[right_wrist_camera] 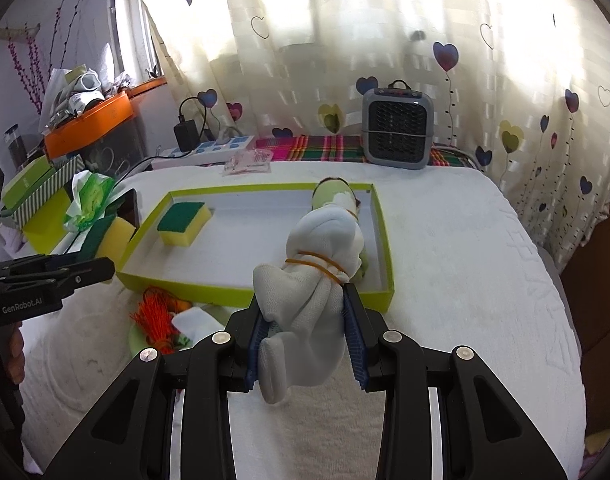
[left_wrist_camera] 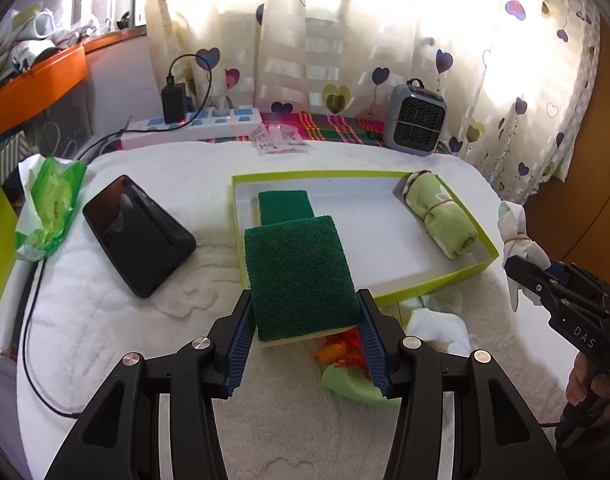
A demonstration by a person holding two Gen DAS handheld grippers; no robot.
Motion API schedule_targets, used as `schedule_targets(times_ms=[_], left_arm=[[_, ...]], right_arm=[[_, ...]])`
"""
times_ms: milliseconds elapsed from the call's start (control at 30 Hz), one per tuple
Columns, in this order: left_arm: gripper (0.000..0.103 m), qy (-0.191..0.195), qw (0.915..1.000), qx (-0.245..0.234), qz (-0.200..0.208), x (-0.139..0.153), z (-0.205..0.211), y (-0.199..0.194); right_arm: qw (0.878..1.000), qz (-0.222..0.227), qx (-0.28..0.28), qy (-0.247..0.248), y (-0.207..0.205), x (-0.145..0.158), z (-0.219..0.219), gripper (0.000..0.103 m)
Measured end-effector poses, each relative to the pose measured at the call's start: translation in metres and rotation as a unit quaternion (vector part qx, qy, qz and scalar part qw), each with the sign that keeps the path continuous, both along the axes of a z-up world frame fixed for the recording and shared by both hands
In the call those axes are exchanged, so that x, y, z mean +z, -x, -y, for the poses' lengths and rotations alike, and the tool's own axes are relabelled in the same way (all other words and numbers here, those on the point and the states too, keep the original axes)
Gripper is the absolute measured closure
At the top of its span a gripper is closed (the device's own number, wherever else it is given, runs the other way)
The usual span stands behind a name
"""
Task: Organize soft objects
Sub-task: 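Carry the sponge with the left tool while the right tool carries the white bundle into the box, then lower the sponge beside the first sponge while the right tool lowers the bundle beside the green towel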
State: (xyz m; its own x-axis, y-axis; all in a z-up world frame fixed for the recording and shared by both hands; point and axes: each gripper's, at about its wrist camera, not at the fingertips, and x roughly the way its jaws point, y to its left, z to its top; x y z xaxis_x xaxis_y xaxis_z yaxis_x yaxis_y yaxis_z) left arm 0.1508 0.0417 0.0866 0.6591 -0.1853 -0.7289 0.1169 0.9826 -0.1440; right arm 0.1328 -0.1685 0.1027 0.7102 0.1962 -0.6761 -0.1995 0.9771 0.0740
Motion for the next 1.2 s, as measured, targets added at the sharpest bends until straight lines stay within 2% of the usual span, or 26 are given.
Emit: schedule_targets(times_ms=[433, 633, 1200], left_arm=[[0.055, 0.001, 1.0000, -0.009, -0.002, 0.001, 0.003, -0.024], [0.055, 0.003, 0.9998, -0.015, -0.016, -0.008, 0.005, -0.034], [0.055, -0.026, 0.9974, -0.032, -0.058, -0.031, 0.016, -0.056]], right_arm=[[1.000, -0.008, 0.014, 0.005, -0.026, -0.001, -0.010, 0.067], [1.000, -0.011, 0.021, -0.001, -0.043, -0.001, -0.015, 0.067], [0.999, -0.038, 0.035, 0.007, -0.081, -0.016, -0.029, 0.067]])
